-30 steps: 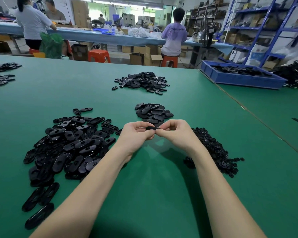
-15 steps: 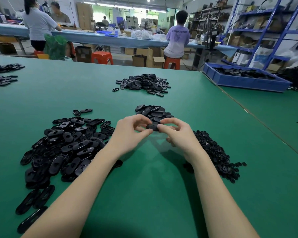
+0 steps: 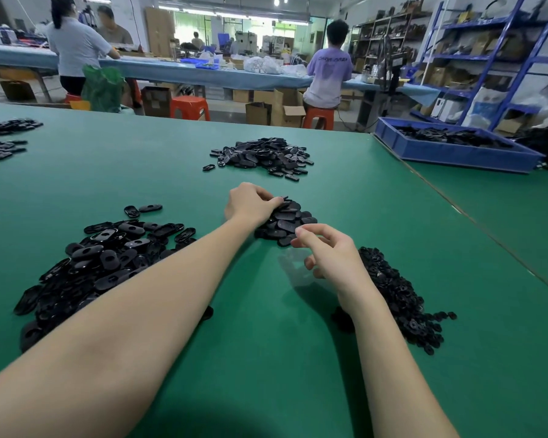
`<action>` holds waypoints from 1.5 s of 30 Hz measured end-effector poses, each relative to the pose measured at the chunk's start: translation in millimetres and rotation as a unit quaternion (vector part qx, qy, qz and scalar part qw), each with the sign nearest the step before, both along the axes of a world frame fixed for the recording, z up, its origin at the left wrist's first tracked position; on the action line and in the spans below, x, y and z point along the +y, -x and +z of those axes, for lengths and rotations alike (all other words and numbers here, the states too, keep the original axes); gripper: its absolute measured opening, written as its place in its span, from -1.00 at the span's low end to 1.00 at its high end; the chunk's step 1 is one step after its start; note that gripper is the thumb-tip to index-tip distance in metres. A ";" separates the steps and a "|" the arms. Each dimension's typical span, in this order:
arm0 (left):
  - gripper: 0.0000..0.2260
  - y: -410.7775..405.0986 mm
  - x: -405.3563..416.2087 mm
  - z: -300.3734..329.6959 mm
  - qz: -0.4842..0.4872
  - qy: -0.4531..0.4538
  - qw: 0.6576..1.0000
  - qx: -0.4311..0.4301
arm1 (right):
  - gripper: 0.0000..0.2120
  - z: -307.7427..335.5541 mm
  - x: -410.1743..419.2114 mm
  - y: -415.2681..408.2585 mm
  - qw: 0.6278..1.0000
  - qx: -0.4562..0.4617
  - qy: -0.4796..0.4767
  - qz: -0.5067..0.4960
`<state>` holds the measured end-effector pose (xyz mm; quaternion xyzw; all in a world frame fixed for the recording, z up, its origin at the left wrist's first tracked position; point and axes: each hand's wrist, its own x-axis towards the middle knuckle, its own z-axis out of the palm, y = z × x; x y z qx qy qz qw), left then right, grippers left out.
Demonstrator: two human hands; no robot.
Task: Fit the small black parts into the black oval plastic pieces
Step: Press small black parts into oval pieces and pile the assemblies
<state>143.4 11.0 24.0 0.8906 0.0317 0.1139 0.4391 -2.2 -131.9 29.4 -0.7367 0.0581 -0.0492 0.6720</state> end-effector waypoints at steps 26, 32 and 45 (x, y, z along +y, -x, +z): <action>-0.91 113.7 162.7 31.8 -0.048 -0.186 0.981 0.038 | -0.92 -14.2 54.3 3.9 0.941 -0.032 0.322 0.098; -0.88 114.5 176.5 26.1 -0.010 -0.212 0.972 0.103 | -0.92 -17.8 68.4 4.7 0.925 -0.054 0.358 0.119; -0.83 116.6 164.8 23.4 0.006 -0.232 0.960 0.154 | -0.93 -21.3 79.6 6.1 0.906 -0.062 0.397 0.134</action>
